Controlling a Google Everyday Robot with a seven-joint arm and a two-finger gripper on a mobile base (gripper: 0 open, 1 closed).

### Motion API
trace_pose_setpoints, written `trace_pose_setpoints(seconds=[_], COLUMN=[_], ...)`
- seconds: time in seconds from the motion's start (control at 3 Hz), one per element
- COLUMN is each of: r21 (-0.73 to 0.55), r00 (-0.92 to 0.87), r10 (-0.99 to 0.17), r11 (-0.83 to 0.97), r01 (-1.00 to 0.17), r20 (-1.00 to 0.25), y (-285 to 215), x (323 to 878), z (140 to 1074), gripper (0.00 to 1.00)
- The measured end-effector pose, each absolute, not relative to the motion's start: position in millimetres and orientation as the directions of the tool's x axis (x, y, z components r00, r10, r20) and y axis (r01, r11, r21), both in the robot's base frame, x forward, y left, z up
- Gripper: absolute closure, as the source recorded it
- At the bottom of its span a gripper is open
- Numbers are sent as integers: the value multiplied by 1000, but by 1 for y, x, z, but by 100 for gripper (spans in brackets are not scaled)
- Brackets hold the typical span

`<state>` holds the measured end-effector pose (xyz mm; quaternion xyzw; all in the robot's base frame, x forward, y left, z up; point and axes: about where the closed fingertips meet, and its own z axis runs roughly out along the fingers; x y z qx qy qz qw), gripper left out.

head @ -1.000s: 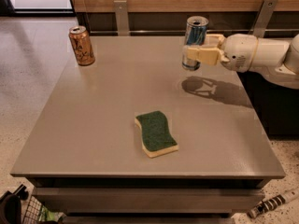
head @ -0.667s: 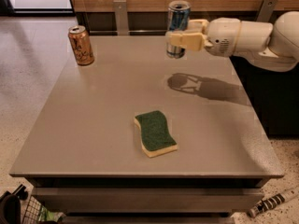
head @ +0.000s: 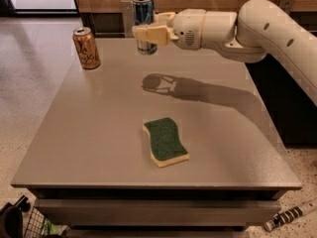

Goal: Move redbull can near orange can

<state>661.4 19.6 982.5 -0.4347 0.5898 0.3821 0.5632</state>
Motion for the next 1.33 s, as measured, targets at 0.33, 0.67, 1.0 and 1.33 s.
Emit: trace_pose_setpoints(seconds=[0.33,0.67,1.0,1.33], r21=[-7,-7,-19,-25], r00=[-4,5,14,19], r10=[-36,-9,-22,-29], r11=[301,273,253,252], r01=[-954,-962,-967,-967], r20=[-999,-1000,-1000,-999], y=[70,114,138,151], x=[681,705,716,723], z=[968,935,911,888], gripper=[100,100,100,100])
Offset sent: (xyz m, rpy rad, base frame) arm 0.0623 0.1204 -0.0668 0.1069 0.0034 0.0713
